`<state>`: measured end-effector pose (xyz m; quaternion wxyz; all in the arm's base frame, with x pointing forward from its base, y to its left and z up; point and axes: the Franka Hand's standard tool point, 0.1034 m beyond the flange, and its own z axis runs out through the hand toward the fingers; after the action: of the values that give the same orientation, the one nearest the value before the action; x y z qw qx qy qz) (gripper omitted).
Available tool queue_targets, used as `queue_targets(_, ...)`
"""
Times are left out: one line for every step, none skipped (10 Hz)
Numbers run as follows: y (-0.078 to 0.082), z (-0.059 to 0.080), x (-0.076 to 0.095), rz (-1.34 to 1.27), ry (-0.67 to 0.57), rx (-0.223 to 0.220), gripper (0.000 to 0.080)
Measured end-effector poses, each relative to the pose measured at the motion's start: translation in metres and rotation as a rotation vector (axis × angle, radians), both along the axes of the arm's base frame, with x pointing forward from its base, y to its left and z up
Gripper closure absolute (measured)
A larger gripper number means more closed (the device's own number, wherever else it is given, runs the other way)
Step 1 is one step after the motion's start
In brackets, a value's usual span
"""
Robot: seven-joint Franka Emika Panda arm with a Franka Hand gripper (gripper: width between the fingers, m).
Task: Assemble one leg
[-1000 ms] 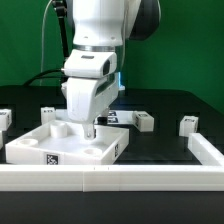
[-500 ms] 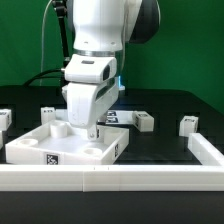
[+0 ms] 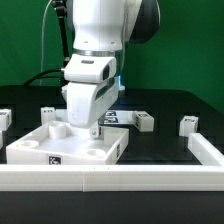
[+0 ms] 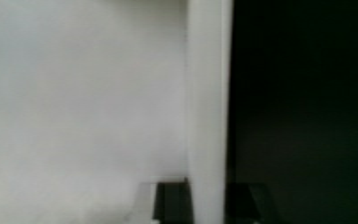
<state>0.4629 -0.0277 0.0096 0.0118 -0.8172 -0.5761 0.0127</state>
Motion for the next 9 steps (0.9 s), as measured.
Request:
queue_targets(0.000, 0.000, 0.000, 0.000, 0.000, 0.000, 0.0741)
queue_targets(0.000, 0.000, 0.000, 0.000, 0.000, 0.000, 0.0741)
queue_targets(0.000, 0.000, 0.000, 0.000, 0.000, 0.000, 0.0741)
queue_targets(0.000, 0.000, 0.000, 0.000, 0.000, 0.000, 0.0741)
queue_targets(0.001, 0.000, 0.001, 0.019, 0.002, -0.002, 0.0741)
queue_targets(0.008, 0.003, 0.006, 0.119, 0.008, -0.016, 0.0741)
queue_targets(0.016, 0.003, 0.012, 0.206, 0.018, -0.028, 0.0741)
queue_targets(0.021, 0.003, 0.016, 0.211, 0.032, -0.033, 0.0741)
queue_targets(0.021, 0.004, 0.016, 0.202, 0.029, -0.034, 0.0741)
